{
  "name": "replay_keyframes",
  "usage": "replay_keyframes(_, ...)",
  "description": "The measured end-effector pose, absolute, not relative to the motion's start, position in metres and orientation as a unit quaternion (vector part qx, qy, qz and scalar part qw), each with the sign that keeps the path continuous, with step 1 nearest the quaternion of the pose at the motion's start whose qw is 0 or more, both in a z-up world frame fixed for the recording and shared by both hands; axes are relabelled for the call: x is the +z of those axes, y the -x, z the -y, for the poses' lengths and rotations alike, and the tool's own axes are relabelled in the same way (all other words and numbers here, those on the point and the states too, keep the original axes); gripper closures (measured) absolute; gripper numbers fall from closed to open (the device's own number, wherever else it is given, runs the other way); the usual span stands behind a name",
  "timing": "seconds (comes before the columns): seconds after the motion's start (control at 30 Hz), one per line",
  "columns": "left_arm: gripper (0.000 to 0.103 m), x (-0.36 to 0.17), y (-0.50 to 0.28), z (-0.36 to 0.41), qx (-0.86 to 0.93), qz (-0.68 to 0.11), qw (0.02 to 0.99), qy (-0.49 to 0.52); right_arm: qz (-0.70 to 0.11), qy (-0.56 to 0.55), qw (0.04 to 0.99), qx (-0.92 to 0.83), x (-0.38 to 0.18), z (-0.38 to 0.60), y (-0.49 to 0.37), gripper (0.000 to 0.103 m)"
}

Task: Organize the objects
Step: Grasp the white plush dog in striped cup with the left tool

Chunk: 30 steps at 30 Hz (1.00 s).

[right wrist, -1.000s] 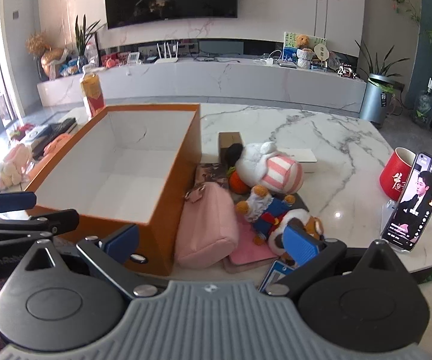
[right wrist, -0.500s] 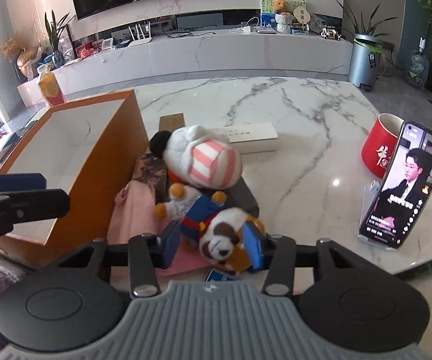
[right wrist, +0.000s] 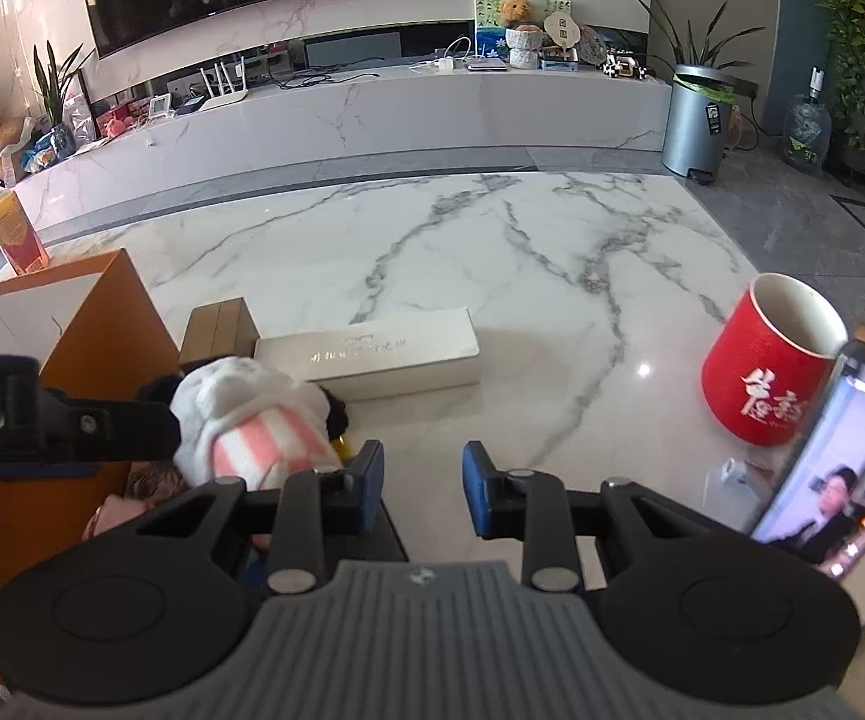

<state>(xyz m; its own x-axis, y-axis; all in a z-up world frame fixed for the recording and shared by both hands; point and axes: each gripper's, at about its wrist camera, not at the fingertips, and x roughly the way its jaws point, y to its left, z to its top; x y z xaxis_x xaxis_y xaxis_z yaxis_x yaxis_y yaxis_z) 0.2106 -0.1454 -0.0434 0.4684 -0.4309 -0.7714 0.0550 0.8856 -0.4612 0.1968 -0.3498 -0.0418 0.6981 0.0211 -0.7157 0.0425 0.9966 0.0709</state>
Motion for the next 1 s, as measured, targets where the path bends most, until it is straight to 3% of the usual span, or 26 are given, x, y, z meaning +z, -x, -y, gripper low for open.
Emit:
replay_keyframes(0.17,0.014,-0.062,-0.225,0.16,-0.136,-0.52,0.821,0.19,-0.4,-0.047,0.915,0.018,-0.057,0.348,-0.211,0.073)
replay_keyframes(0.23,0.012,-0.068,-0.229,0.162,-0.136,-0.523,0.818,0.199,-0.402,-0.048,0.914,0.022,-0.061,0.348,-0.212,0.079)
replay_keyframes(0.57,0.009,-0.085,-0.241,0.171,-0.121,-0.541,0.802,0.221,-0.403,-0.069,0.912,0.042,-0.065,0.353,-0.212,0.079)
replay_keyframes(0.8,0.02,-0.089,-0.238,0.177,-0.144,-0.533,0.807,0.21,-0.402,-0.072,0.912,0.045,-0.064,0.354,-0.21,0.079)
replay_keyframes(1.0,0.022,-0.055,-0.222,0.175,-0.176,-0.488,0.841,0.154,-0.389,-0.065,0.918,0.049,-0.046,0.359,-0.192,0.078)
